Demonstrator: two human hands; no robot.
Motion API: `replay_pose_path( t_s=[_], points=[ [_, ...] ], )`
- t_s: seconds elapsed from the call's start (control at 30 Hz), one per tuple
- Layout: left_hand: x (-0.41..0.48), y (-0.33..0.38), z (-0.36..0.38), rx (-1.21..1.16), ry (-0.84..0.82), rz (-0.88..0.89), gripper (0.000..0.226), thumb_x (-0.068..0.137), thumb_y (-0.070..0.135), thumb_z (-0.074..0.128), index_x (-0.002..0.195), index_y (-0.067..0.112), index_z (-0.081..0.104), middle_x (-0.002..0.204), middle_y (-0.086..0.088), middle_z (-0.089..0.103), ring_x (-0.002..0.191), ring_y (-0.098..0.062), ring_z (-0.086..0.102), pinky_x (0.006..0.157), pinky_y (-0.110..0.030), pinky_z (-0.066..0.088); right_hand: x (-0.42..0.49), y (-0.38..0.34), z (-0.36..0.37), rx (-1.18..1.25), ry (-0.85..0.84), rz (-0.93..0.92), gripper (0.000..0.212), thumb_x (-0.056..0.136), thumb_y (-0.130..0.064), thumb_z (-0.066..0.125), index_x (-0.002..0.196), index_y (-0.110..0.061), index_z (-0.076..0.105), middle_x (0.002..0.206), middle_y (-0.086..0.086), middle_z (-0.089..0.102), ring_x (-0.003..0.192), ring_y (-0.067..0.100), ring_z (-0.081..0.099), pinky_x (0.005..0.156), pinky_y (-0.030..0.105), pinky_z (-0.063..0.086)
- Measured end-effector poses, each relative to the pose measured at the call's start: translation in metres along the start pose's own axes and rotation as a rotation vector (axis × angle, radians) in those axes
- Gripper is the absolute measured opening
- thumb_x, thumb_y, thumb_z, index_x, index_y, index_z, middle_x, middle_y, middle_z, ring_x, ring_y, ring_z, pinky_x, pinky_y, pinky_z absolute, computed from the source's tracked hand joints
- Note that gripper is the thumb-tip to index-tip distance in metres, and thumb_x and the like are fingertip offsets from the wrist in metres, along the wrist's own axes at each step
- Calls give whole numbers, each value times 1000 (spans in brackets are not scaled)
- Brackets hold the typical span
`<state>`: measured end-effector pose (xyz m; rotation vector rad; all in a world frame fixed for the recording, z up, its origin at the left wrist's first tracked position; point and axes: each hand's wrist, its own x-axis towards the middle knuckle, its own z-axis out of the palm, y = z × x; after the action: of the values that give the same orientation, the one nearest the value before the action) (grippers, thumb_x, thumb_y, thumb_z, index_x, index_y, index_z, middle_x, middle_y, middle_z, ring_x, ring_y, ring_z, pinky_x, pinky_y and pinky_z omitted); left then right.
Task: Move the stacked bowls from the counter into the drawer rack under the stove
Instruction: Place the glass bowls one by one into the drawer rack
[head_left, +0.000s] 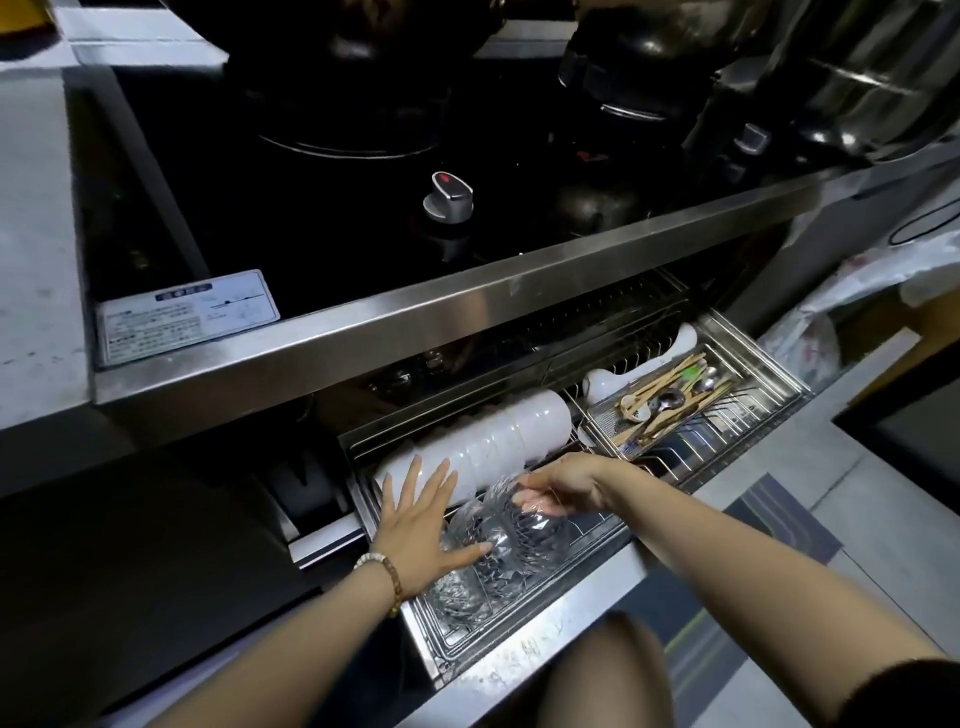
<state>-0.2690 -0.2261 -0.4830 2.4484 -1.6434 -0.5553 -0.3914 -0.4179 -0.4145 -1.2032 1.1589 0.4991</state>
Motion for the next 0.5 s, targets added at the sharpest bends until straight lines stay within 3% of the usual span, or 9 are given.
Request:
replay_pose_path(
  t_s=[0.33,0.5],
  points=[
    [-2,1,1,43,57,-3,113,62,94,7,150,24,-2,149,13,-22,138,-20,-32,107,-47,-26,17,3,18,-144,-75,67,23,100,-20,42,85,-14,59,53,-8,69,47,0,63,51,15,52],
    [-2,1,2,56,55,-6,113,61,94,4,150,24,-1,152,12,-18,138,-20,-32,107,-47,-27,16,4,18,-166,-117,86,23,100,-17,42,82,-12,55,68,-2,67,60,4,62,60,17,54]
  ],
)
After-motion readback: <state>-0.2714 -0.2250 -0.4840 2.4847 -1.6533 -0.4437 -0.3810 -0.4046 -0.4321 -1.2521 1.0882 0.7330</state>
